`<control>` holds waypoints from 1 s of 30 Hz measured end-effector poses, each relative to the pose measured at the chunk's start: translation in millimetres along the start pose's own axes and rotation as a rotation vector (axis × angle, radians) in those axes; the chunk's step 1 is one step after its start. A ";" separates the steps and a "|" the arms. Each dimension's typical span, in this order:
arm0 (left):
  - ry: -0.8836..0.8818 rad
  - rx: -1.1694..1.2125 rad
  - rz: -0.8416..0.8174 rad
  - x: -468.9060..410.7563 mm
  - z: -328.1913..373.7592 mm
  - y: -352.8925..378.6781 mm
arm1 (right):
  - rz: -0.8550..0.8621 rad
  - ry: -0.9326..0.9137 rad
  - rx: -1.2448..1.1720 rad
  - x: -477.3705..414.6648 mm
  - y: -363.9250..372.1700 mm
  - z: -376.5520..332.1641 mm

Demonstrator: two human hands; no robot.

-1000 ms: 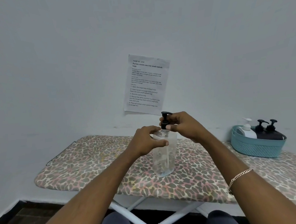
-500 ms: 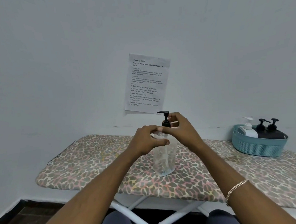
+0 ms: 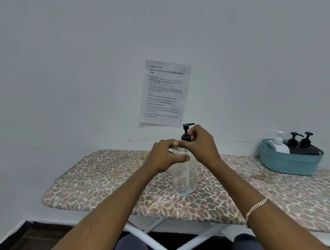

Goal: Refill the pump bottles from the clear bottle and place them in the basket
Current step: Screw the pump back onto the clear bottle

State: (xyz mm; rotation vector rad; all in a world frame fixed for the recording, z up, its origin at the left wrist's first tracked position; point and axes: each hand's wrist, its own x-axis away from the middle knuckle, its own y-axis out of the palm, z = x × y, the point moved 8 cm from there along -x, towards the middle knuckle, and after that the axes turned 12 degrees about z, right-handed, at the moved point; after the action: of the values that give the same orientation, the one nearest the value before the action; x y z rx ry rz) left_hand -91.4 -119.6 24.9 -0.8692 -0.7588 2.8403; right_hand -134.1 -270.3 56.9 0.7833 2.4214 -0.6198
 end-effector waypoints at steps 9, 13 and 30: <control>0.019 -0.041 0.003 -3.8 -1.5 1.1 | -0.437 0.154 -0.383 -9.8 -2.1 6.1; 0.018 -0.040 0.022 -3.5 -4.3 1.8 | -0.273 0.186 -0.411 -6.1 -2.3 11.3; 0.013 -0.069 -0.004 -3.4 0.4 4.5 | -0.385 0.189 -0.435 -12.3 3.4 11.4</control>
State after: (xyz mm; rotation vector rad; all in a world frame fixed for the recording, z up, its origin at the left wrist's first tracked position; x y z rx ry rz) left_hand -88.5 -124.4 24.8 -0.8925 -0.8605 2.8177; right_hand -119.6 -279.0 54.6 0.2038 2.7649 -0.1374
